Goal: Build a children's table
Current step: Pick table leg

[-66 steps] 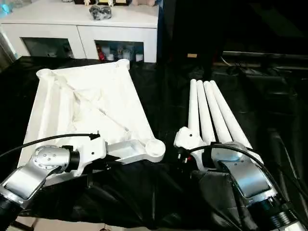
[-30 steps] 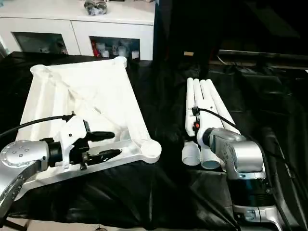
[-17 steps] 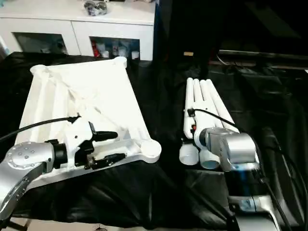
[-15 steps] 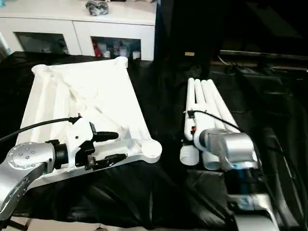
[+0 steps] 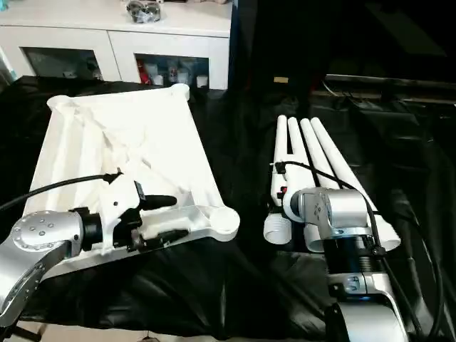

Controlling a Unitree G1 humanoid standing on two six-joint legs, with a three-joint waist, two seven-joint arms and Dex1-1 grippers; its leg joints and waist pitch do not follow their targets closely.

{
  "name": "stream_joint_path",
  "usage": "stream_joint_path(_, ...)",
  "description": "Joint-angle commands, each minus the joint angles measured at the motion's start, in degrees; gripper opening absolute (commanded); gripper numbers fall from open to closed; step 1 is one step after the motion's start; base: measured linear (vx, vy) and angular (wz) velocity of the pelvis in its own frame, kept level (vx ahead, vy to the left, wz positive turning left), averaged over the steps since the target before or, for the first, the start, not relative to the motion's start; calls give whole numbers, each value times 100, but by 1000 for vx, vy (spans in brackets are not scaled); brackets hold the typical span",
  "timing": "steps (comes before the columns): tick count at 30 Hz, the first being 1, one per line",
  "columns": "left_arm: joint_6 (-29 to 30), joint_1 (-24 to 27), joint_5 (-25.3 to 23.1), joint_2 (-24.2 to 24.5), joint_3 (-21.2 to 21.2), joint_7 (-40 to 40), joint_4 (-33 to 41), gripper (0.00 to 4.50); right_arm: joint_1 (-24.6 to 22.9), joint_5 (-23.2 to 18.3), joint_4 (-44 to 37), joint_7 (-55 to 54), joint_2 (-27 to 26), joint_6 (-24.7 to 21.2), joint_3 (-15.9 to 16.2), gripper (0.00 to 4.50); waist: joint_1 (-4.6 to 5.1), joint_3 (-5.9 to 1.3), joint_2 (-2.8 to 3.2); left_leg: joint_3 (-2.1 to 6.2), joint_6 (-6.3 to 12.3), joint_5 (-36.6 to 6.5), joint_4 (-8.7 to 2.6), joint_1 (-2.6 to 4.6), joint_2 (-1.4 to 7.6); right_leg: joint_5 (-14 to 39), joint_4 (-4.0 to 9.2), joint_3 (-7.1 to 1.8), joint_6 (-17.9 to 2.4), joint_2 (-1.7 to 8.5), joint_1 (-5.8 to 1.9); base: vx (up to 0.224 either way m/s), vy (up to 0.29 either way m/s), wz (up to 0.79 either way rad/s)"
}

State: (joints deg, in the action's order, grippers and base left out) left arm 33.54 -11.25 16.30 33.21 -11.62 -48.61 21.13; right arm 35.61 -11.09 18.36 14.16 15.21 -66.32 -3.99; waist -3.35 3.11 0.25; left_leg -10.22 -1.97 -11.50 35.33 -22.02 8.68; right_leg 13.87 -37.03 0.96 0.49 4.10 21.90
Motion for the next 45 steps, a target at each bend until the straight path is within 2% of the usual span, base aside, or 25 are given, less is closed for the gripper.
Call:
stream_joint_path(1, 25, -63, 12, 74, -42, -39, 123, 415, 79, -15, 57, -63, -6, -65, -73, 340, -5, -341, 32, 116, -373, -507, -461, 133, 338, -222, 386, -205, -1309, 325, -211, 0, 0, 0)
stream_joint_path(4, -38, -76, -62, 91, -86, -35, 100, 432, 98, -20, 173, -121, -38, -55, -164, 323, -4, -348, 41, 119, -371, -469, -459, 136, 339, -277, 381, -205, -1297, 324, -213, 0, 0, 0)
stream_joint_path(5, -41, -80, -66, 86, -99, -32, 89, 448, 105, -31, 211, -133, -51, -44, -205, 298, -1, -347, 37, 114, -371, -483, -457, 132, 335, -270, 383, -208, -1299, 326, -214, 0, 0, 0)
stream_joint_path(8, -25, -101, -74, 73, -121, -17, 71, 450, 135, -42, 308, -137, -60, -14, -265, 286, -3, -356, 48, 120, -373, -445, -455, 137, 337, -312, 371, -201, -1309, 324, -218, 0, 0, 0)
stream_joint_path(10, -6, -122, -79, 54, -140, -4, 57, 450, 152, -72, 373, -162, -83, 3, -346, 258, -3, -353, 51, 113, -386, -471, -454, 143, 336, -317, 377, -200, -1312, 318, -211, 0, 0, 0)
stream_joint_path(16, 22, -251, -83, 0, -131, 54, -70, 450, 157, -136, 318, -213, -121, -16, -491, 210, -4, -360, 60, 117, -414, -473, -455, 145, 334, -340, 372, -198, -1302, 316, -219, 0, 0, 0)
stream_joint_path(17, 8, -291, -85, -36, -91, 106, -120, 450, 146, -187, 265, -208, -148, -18, -554, 200, -6, -362, 33, 110, -397, -455, -448, 147, 332, -359, 371, -202, -1311, 318, -221, 0, 0, 0)
stream_joint_path(18, 8, -295, -85, -40, -85, 113, -126, 450, 143, -195, 257, -209, -153, -18, -563, 192, 2, -358, -35, 101, -364, -439, -453, 139, 335, -356, 382, -203, -1314, 318, -230, 0, 0, 0)
stream_joint_path(19, 23, -429, -148, -183, -17, 329, -294, 450, 133, -317, 201, -168, -198, 62, -730, 192, -8, -364, -27, 105, -319, -352, -446, 134, 338, -395, 370, -204, -1326, 329, -233, 0, 0, 0)
stream_joint_path(20, 37, -465, -159, -224, 3, 387, -340, 450, 129, -348, 192, -150, -208, 101, -765, 188, -8, -366, -38, 96, -266, -299, -435, 128, 338, -445, 361, -213, -1341, 334, -241, 0, 0, 0)
stream_joint_path(22, 160, -687, -100, -554, 166, 734, -555, 450, 102, -578, 104, -44, -276, 346, -1066, 186, -15, -374, -8, 100, -229, -217, -429, 130, 341, -535, 354, -204, -1359, 335, -236, 0, 0, 0)
stream_joint_path(25, 508, -1178, 286, -1280, 557, 1295, -933, 450, -80, -1100, -322, 772, -275, 972, -1260, 186, -46, -378, -118, 71, -113, -270, -413, 110, 354, -585, 363, -216, -1447, 371, -279, 0, 0, 0)
stream_joint_path(26, 609, -1338, 439, -1525, 702, 1472, -1085, 450, -222, -1302, -618, 1221, -273, 1262, -1209, 186, -92, -383, -95, 78, -25, -241, -399, 129, 367, -667, 362, -214, -1473, 384, -269, 0, 0, 0)
stream_joint_path(27, 691, -1445, 546, -1693, 807, 1609, -1187, 450, -311, -1419, -831, 1472, -283, 1432, -1184, 185, -109, -388, -113, 90, 96, -164, -394, 97, 368, -770, 353, -205, -1476, 394, -293, 0, 0, 0)
stream_joint_path(28, 868, -1670, 748, -2030, 1020, 1909, -1402, 450, -477, -1777, -1276, 1975, -324, 1584, -1242, 185, -126, -390, -96, 88, 149, -123, -380, 97, 366, -849, 337, -205, -1475, 391, -286, 0, 0, 0)
stream_joint_path(29, 954, -1782, 827, -2199, 1126, 2056, -1511, 450, -534, -1951, -1446, 2170, -344, 1568, -1294, 185, -143, -392, -125, 96, 274, -92, -368, 91, 373, -968, 338, -205, -1525, 397, -297, 0, 0, 0)
stream_joint_path(30, 1065, -2033, 1020, -2512, 1319, 2296, -1720, 450, -629, -2344, -1771, 2532, -330, 1318, -1396, 185, -146, -393, -143, 102, 384, -2, -369, 74, 361, -987, 339, -196, -1557, 391, -305, 0, 0, 0)
stream_joint_path(31, 1065, -2033, 1020, -2512, 1319, 2296, -1720, 450, -629, -2344, -1771, 2532, -330, 1318, -1396, 185, -159, -391, -145, 88, 428, -20, -356, 82, 350, -952, 352, -201, -1572, 387, -301, 0, 0, 0)
stream_joint_path(32, 1081, -2120, 1154, -2625, 1392, 2328, -1786, 450, -680, -2506, -1901, 2701, -311, 1224, -1420, 185, -177, -384, -107, 113, 471, -14, -359, 76, 363, -836, 356, -194, -1605, 402, -296, 0, 0, 0)
stream_joint_path(34, 1211, -2281, 1385, -2856, 1584, 2407, -1889, 450, -803, -2727, -2101, 2949, -266, 1181, -1413, 185, -197, -379, -130, 106, 479, -60, -360, 90, 371, -645, 384, -191, -1626, 392, -280, 0, 0, 0)
stream_joint_path(35, 1346, -2437, 1603, -3072, 1760, 2477, -1974, 450, -932, -2904, -2257, 3153, -212, 1152, -1371, 185, -210, -378, -99, 103, 453, -57, -357, 88, 366, -578, 385, -190, -1622, 388, -272, 0, 0, 0)
stream_joint_path(36, 1400, -2505, 1696, -3164, 1831, 2506, -2006, 450, -990, -2974, -2318, 3229, -184, 1131, -1344, 185, -227, -378, -117, 102, 441, -84, -354, 102, 371, -552, 393, -189, -1656, 390, -275, 0, 0, 0)
stream_joint_path(39, 1531, -2646, 2149, -3412, 1994, 2535, -1960, 450, -1182, -3077, -2487, 3382, -116, 1159, -1207, 185, -237, -369, -92, 122, 366, -175, -374, 90, 375, -363, 418, -178, -1631, 397, -280, 0, 0, 0)
stream_joint_path(40, 1605, -2704, 2300, -3507, 2077, 2585, -1930, 450, -1264, -3100, -2547, 3432, -89, 1205, -1163, 185, -232, -371, -102, 126, 355, -168, -374, 91, 377, -361, 418, -178, -1629, 394, -277, 0, 0, 0)
stream_joint_path(45, 1843, -2797, 2775, -3709, 2305, 2668, -1774, 450, -1392, -3146, -2674, 3416, -54, 1232, -1106, 185, -228, -354, -86, 138, 295, -219, -383, 74, 371, -221, 441, -182, -1579, 405, -288, 0, 0, 0)
